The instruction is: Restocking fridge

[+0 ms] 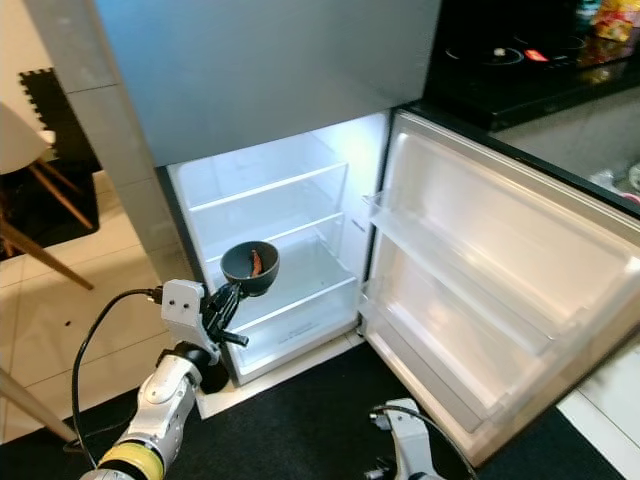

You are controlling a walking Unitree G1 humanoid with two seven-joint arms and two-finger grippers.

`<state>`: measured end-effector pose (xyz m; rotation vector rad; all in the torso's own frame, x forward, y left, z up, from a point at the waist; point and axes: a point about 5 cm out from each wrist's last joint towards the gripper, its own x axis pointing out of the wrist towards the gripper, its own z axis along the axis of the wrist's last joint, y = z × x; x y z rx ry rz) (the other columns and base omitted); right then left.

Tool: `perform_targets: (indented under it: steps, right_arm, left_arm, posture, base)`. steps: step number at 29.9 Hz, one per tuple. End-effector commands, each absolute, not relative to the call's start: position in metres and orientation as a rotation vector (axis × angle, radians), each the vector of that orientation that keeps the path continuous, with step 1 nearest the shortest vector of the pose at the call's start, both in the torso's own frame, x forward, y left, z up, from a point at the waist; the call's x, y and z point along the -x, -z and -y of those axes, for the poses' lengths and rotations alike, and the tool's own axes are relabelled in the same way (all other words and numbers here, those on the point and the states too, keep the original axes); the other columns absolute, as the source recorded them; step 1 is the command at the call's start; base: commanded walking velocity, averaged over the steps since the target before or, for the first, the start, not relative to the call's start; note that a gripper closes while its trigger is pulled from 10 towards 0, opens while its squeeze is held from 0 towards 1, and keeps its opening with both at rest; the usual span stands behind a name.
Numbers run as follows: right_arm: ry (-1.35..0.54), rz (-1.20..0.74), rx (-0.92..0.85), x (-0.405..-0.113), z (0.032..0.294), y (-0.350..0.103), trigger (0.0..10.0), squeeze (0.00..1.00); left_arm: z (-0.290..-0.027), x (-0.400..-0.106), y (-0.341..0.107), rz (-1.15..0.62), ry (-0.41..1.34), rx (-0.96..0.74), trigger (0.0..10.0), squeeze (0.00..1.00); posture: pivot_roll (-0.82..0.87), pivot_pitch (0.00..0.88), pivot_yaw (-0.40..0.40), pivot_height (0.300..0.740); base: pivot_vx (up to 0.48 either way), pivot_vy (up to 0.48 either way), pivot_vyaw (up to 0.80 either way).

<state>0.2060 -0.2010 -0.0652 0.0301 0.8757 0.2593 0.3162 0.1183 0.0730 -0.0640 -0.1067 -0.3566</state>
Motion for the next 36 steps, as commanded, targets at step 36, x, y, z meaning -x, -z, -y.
perform_targets:
  steps: [36]
  right_arm:
    - [-0.117,-0.934,-0.027,-0.190,0.211,0.075,10.0,0.00]
  left_arm:
    - [-0.108,-0.310,-0.064,0.061,0.440,0.088,10.0,0.00]
  posture:
    - [-0.05,0.032,0.026,0.740]
  base:
    - [0.000,-0.036,0.60]
